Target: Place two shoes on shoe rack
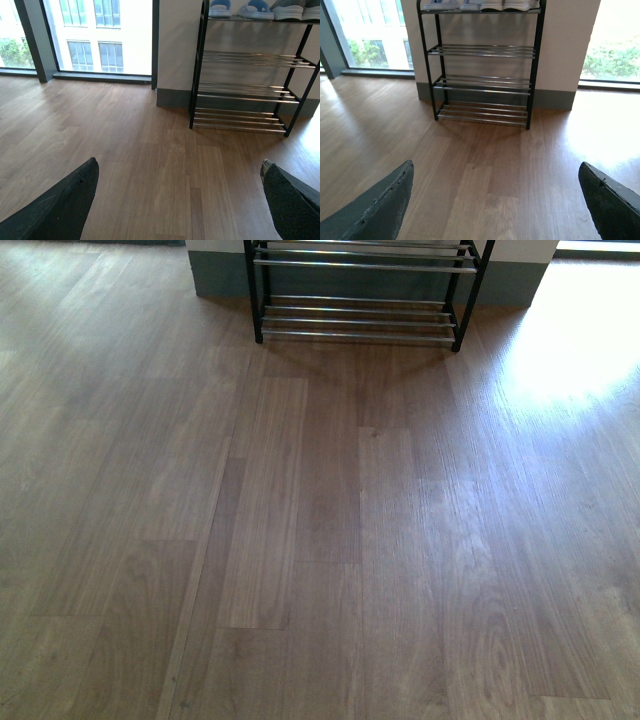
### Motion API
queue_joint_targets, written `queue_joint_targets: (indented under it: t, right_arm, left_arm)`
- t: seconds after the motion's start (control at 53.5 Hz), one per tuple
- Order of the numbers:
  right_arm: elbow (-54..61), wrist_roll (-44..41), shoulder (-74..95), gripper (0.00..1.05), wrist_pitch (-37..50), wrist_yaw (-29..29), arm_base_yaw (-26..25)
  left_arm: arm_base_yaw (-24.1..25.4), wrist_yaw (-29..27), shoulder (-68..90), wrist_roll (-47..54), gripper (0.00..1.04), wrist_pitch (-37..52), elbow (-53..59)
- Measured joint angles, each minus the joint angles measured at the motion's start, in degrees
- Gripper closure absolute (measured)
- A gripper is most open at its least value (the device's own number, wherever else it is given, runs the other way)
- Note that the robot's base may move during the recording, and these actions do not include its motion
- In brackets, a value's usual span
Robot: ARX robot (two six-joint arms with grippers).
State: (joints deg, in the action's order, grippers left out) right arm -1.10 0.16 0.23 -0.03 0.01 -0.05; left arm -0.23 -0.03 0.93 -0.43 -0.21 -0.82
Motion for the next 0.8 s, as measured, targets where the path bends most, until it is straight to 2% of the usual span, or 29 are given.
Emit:
queue_joint_targets:
  t: [0.804]
  right_arm:
    - [0.0, 0.0, 0.0, 0.09, 0.0, 0.0, 0.0]
  left_arm:
    - [0.0, 0.0, 0.0, 0.0, 0.09, 0.0, 0.0]
